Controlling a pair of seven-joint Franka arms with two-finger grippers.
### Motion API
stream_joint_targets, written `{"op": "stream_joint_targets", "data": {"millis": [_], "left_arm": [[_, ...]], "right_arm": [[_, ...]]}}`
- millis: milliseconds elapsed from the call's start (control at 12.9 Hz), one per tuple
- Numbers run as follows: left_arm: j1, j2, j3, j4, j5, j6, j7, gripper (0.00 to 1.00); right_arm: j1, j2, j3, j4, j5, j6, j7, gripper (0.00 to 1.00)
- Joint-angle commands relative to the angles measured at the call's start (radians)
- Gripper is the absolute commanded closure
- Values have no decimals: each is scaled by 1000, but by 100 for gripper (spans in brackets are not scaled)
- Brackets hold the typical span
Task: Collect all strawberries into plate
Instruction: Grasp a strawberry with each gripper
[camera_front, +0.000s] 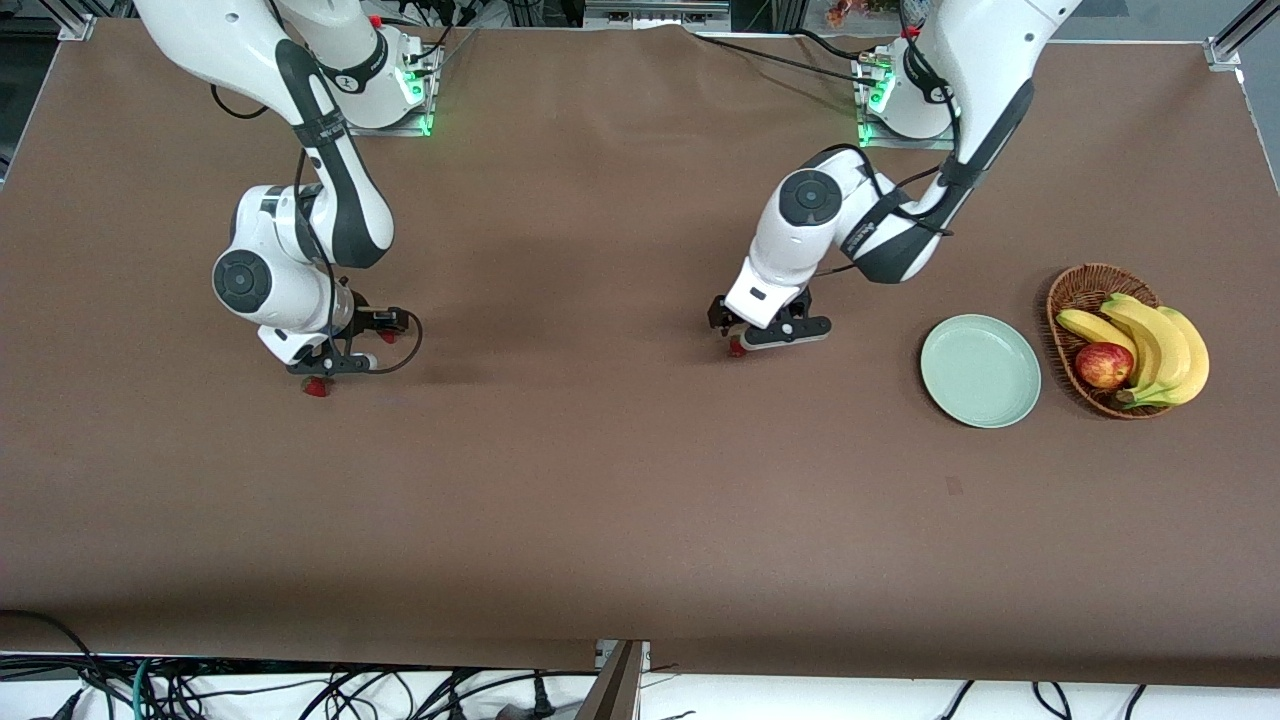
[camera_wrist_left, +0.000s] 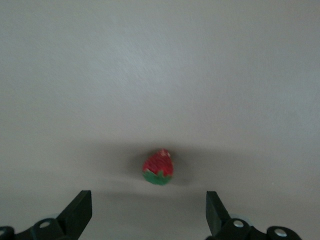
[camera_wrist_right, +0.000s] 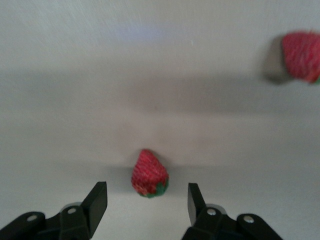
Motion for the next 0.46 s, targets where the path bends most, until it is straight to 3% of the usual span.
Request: {"op": "stream_joint_targets", "data": {"millis": [0, 155, 387], "left_arm": [[-53, 88, 29, 62, 182, 1, -168, 0], [-39, 125, 27, 68, 310, 1, -262, 0], [-37, 174, 33, 114, 318, 0, -256, 0]], "right_arm": [[7, -48, 7, -66, 37, 36, -22, 29], [7, -36, 9, -66, 39, 60, -22, 35], [9, -17, 10, -58, 39, 100, -22, 35]]}}
